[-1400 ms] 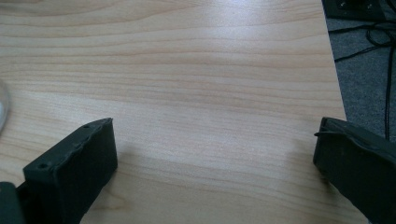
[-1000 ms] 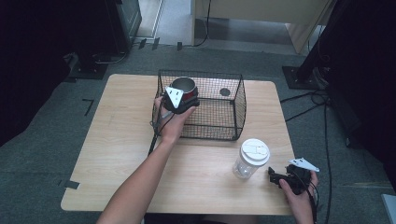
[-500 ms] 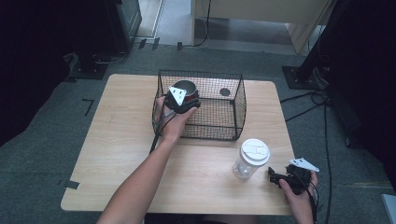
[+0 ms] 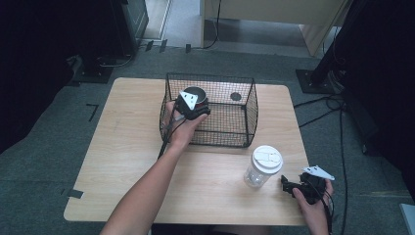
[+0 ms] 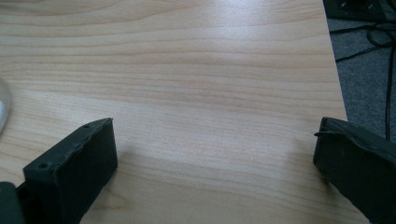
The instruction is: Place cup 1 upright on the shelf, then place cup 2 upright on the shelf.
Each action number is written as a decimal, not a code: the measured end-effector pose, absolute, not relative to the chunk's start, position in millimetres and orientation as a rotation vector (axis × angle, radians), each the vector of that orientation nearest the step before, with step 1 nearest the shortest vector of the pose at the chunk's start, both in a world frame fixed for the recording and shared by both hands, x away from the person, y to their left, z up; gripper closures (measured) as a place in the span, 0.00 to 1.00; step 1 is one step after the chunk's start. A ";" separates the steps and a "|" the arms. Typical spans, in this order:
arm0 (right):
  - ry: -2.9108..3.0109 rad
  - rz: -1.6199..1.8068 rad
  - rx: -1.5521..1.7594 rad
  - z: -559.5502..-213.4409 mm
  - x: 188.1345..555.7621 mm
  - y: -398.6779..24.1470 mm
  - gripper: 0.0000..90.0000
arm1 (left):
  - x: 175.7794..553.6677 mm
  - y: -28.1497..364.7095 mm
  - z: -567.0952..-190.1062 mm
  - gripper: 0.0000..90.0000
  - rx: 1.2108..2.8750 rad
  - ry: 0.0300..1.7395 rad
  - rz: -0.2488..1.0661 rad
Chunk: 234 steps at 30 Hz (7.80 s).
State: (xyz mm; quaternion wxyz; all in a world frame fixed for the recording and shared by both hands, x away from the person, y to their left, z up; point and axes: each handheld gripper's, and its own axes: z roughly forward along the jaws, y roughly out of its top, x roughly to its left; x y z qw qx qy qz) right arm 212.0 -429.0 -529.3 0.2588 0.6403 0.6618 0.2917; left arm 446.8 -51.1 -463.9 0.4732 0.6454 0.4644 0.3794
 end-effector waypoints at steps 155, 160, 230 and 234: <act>1.799 0.786 1.727 -529.5 212.0 -429.2 0.00 | 249.4 176.6 -510.0 0.01 1.830 1.218 0.756; 1.799 0.785 1.727 -529.5 212.0 -429.2 0.00 | 249.0 182.7 -514.5 0.01 1.884 1.235 0.764; 1.846 0.963 1.585 -504.6 174.1 -379.0 0.00 | 266.0 181.9 -520.7 0.00 2.026 1.400 0.578; 1.882 0.982 1.537 -502.6 171.8 -368.3 0.00 | 266.0 181.9 -520.7 0.00 2.027 1.399 0.578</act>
